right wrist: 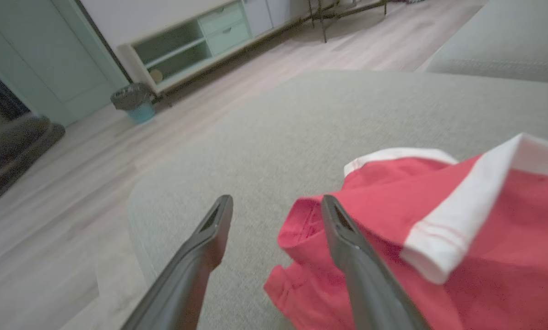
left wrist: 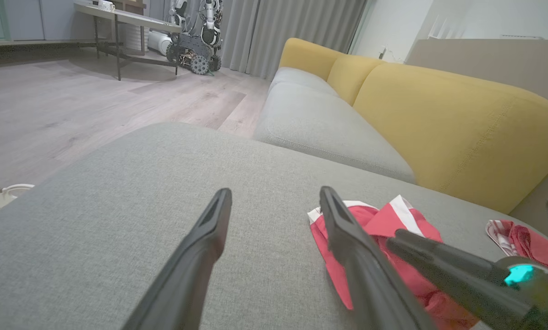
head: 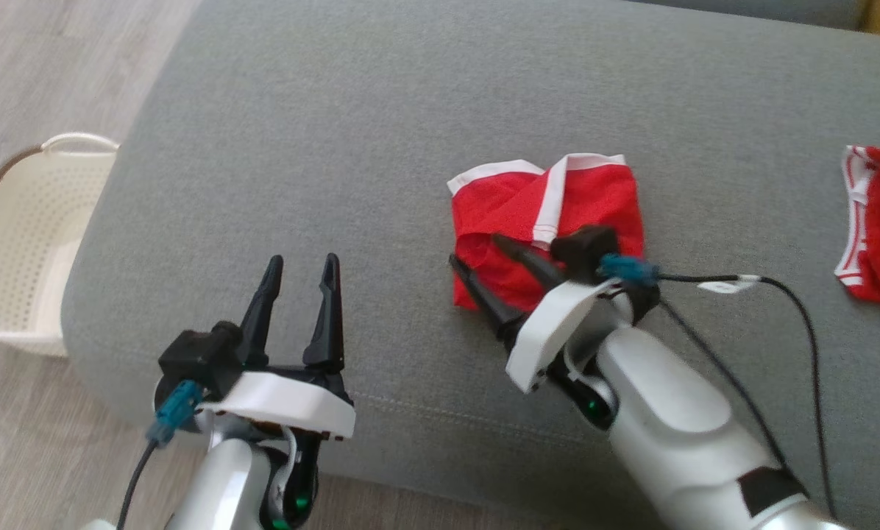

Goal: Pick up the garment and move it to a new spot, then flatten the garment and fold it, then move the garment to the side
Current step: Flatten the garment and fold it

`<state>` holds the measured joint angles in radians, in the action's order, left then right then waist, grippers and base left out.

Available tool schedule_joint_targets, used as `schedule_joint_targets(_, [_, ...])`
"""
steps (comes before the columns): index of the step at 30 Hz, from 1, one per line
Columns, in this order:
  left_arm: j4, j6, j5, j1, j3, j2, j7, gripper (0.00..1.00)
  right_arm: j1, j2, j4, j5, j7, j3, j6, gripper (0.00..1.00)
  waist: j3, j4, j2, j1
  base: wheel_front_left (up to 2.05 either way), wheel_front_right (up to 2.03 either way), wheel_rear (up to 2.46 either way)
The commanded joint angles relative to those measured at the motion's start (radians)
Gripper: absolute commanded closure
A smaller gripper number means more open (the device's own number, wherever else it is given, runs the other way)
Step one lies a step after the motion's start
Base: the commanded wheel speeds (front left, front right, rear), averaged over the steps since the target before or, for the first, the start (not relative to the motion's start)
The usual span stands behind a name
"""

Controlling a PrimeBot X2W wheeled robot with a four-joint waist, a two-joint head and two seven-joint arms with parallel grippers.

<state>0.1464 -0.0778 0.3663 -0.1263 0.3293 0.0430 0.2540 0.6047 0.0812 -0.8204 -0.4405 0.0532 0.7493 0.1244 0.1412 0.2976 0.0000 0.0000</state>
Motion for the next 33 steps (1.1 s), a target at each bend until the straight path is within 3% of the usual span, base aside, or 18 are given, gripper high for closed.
schedule_joint_targets(1, [-0.031, 0.004, -0.010, -0.022, -0.040, 0.007, 0.008, 0.00, 0.006, -0.002, 0.045, -0.016, 0.019, -0.001, 0.006, 0.00, -0.007, -0.010, 0.0000, 0.0000, 0.00, 0.00, 0.00])
schedule_joint_targets(7, [-0.041, 0.010, -0.023, -0.021, -0.061, 0.007, 0.008, 0.00, -0.012, 0.067, 0.128, -0.036, 0.108, -0.125, 0.006, 0.00, -0.027, -0.053, 0.0000, 0.0000, 0.00, 0.00, 0.00])
schedule_joint_targets(14, [-0.072, 0.009, -0.018, -0.021, -0.083, 0.007, 0.008, 0.00, -0.096, 0.102, 0.221, 0.142, 0.180, -0.373, 0.006, 0.00, -0.033, -0.101, 0.0000, 0.0000, 0.00, 0.00, 0.00])
schedule_joint_targets(22, [-0.113, 0.009, -0.021, -0.025, -0.099, 0.007, 0.008, 0.00, -0.257, 0.051, 0.390, 0.359, 0.199, -0.608, 0.006, 0.00, -0.014, -0.138, 0.0000, 0.0000, 0.00, 0.00, 0.00])
schedule_joint_targets(33, [-0.114, 0.015, -0.026, -0.017, -0.098, 0.007, 0.008, 0.00, -0.346, -0.006, 0.464, 0.449, 0.196, -0.677, 0.006, 0.00, -0.016, -0.151, 0.0000, 0.0000, 0.00, 0.00, 0.00])
